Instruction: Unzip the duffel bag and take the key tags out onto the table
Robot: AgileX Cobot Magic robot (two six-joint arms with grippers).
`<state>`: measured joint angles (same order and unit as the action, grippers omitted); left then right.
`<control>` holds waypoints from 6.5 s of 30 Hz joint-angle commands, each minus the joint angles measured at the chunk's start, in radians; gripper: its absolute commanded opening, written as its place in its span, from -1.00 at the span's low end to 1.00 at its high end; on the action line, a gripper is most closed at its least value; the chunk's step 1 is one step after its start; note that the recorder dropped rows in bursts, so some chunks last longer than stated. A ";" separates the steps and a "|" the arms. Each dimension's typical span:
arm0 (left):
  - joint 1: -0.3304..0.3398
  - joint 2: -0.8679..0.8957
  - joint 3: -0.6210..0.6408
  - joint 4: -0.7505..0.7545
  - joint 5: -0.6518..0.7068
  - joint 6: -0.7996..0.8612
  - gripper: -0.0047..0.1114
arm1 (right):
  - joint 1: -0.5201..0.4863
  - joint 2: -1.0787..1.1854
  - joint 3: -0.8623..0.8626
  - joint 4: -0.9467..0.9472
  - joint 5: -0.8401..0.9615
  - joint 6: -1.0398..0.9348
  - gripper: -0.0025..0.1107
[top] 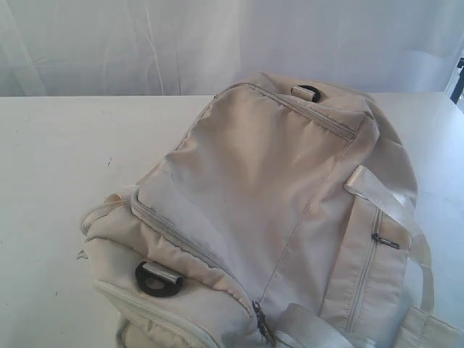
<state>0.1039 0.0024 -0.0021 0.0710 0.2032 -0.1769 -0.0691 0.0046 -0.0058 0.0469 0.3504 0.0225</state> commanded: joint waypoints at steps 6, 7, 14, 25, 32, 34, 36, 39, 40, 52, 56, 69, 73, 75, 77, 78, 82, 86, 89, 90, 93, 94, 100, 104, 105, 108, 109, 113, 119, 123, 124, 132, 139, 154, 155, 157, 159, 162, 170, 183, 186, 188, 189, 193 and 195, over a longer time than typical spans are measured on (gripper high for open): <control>0.004 -0.002 0.002 0.001 -0.003 -0.005 -0.92 | 0.002 -0.005 0.006 0.003 -0.007 0.000 -0.96; 0.004 -0.002 0.002 0.001 -0.003 -0.005 -0.92 | 0.002 -0.005 0.006 0.003 -0.007 0.000 -0.96; 0.004 -0.002 0.002 0.001 -0.003 -0.005 -0.92 | 0.002 -0.005 0.006 0.003 -0.007 0.000 -0.96; 0.004 -0.002 0.002 0.001 -0.194 -0.007 -0.92 | 0.002 -0.005 0.006 0.003 -0.007 0.000 -0.96; 0.004 -0.002 0.002 0.001 -0.480 -0.012 -0.92 | 0.002 -0.005 0.006 0.003 -0.007 0.000 -0.96; 0.004 -0.002 0.002 0.001 -0.480 -0.072 -0.92 | 0.002 -0.005 0.006 0.003 -0.007 0.000 -0.96; 0.004 -0.002 0.002 0.001 -0.480 -0.161 -0.92 | 0.002 -0.005 0.006 0.003 -0.007 0.000 -0.96; 0.004 -0.002 0.002 0.001 -0.506 -0.347 -0.92 | 0.002 -0.005 0.006 0.003 -0.007 0.000 -0.96; 0.004 -0.002 0.002 0.001 -0.532 -0.431 -0.92 | 0.002 -0.005 0.006 0.003 -0.007 0.000 -0.96; 0.002 0.128 -0.251 0.064 -0.482 -0.649 -0.92 | 0.002 -0.005 0.006 0.003 -0.007 0.000 -0.96; 0.000 0.309 -0.474 0.437 -0.319 -0.756 -0.92 | 0.002 -0.005 0.006 0.003 -0.007 0.000 -0.96; -0.190 0.964 -0.959 -0.313 0.604 0.508 -0.92 | 0.002 -0.005 0.006 0.003 -0.007 0.000 -0.96; -0.238 1.086 -1.043 -0.682 0.812 0.854 -0.92 | 0.002 -0.005 0.006 0.003 -0.007 0.000 -0.96; -0.296 1.116 -1.045 -0.735 0.839 0.915 -0.92 | 0.002 -0.005 0.006 0.003 -0.007 0.000 -0.96; -0.368 1.126 -1.045 -0.721 0.859 0.917 -0.92 | 0.002 -0.005 0.006 0.003 -0.018 -0.001 -0.96; -0.414 1.126 -1.045 -0.709 0.872 0.917 -0.92 | 0.002 -0.005 0.006 0.003 -0.037 -0.001 -0.96; -0.604 1.126 -1.045 -0.652 0.861 0.965 -0.92 | 0.002 -0.005 0.006 0.003 -0.187 0.001 -0.96; -0.733 1.126 -0.998 -0.599 0.728 1.074 -0.92 | 0.002 -0.005 0.006 0.003 -0.442 0.001 -0.96; -0.754 1.126 -0.932 -0.547 0.621 1.098 -0.89 | 0.002 -0.005 0.006 0.003 -0.640 0.001 -0.96; -0.754 1.126 -0.914 -0.532 0.603 1.098 -0.84 | 0.002 -0.005 0.006 0.003 -0.703 0.009 -0.96; -0.754 1.126 -0.860 -0.501 0.540 1.126 -0.56 | 0.002 -0.005 0.006 0.006 -0.837 0.033 -0.96; -0.754 1.126 -0.844 -0.501 0.519 1.151 -0.46 | 0.002 -0.005 0.006 0.006 -0.870 0.033 -0.96; -0.754 1.126 -0.761 -0.559 0.389 1.288 0.05 | 0.002 -0.005 0.006 0.006 -0.971 0.147 -0.96; -0.754 1.126 -0.711 -0.631 0.278 1.375 0.09 | 0.002 -0.005 0.006 0.006 -0.852 0.279 -0.96; -0.754 1.126 -0.704 -0.647 0.267 1.395 0.09 | 0.002 -0.005 0.006 0.006 -0.777 0.312 -0.96; -0.754 1.128 -0.681 -0.655 0.238 1.443 0.09 | 0.002 -0.005 -0.065 0.012 -0.456 0.397 -0.96; -0.754 1.128 -0.676 -0.656 0.225 1.446 0.09 | 0.002 0.004 -0.094 0.012 -0.377 0.384 -0.96; -0.754 1.128 -0.649 -0.656 0.215 1.449 -0.02 | 0.005 0.124 -0.244 0.007 -0.185 0.375 -0.96; -0.754 1.126 -0.640 -0.633 0.230 1.449 -0.52 | 0.005 0.468 -0.539 0.043 0.198 0.126 -0.96; -0.754 1.126 -0.640 -0.579 0.246 1.441 -0.77 | 0.005 0.697 -0.695 0.225 0.356 -0.149 -0.96; -0.754 1.126 -0.640 -0.550 0.255 1.423 -0.82 | 0.005 0.747 -0.725 0.283 0.373 -0.225 -0.96; -0.754 1.057 -0.640 0.027 0.308 0.951 -0.92 | 0.005 1.050 -0.880 0.517 0.401 -0.478 -0.87; -0.754 0.956 -0.640 0.515 0.382 0.542 -0.92 | 0.005 1.239 -1.012 0.551 0.368 -0.516 -0.23; -0.752 0.928 -0.639 0.901 0.455 0.121 -0.92 | 0.091 1.627 -1.124 0.536 0.392 -0.516 -0.33; -0.752 0.928 -0.639 0.901 0.455 0.116 -0.92 | 0.091 1.627 -1.124 0.536 0.397 -0.516 -0.51; -0.752 0.928 -0.638 0.906 0.453 0.108 -0.92 | 0.091 1.608 -1.124 0.536 0.412 -0.516 -0.96; -0.738 0.930 -0.638 0.913 0.451 0.101 -0.92 | 0.091 1.562 -1.124 0.536 0.449 -0.507 -0.96; -0.681 0.930 -0.638 0.942 0.440 0.078 -0.92 | 0.091 1.455 -1.121 0.527 0.515 -0.489 -0.96; -0.551 0.988 -0.638 1.011 0.322 0.040 -0.92 | 0.091 1.267 -1.121 0.441 0.620 -0.426 -0.96; -0.516 1.057 -0.638 1.036 0.235 -0.143 -0.52 | 0.172 1.387 -1.121 0.489 0.491 -0.582 -0.40; -0.516 1.039 -0.638 0.978 0.223 -0.146 -0.16 | 0.222 1.448 -1.121 0.471 0.379 -0.618 -0.10; -0.516 1.015 -0.638 0.924 0.206 -0.146 0.03 | 0.248 1.490 -1.133 0.413 0.311 -0.621 -0.04; -0.516 0.999 -0.640 0.896 0.199 -0.146 0.09 | 0.255 1.512 -1.144 0.382 0.291 -0.621 -0.04; -0.516 0.921 -0.646 0.799 0.167 -0.146 0.15 | 0.270 1.598 -1.201 0.279 0.279 -0.574 -0.04; -0.516 0.883 -0.664 0.724 0.182 -0.142 0.15 | 0.272 1.640 -1.230 0.211 0.284 -0.518 -0.04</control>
<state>-0.4138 0.9382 -0.6429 0.8800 0.3841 -0.3059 0.1980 1.6011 -1.2003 0.3393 0.6442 -0.5466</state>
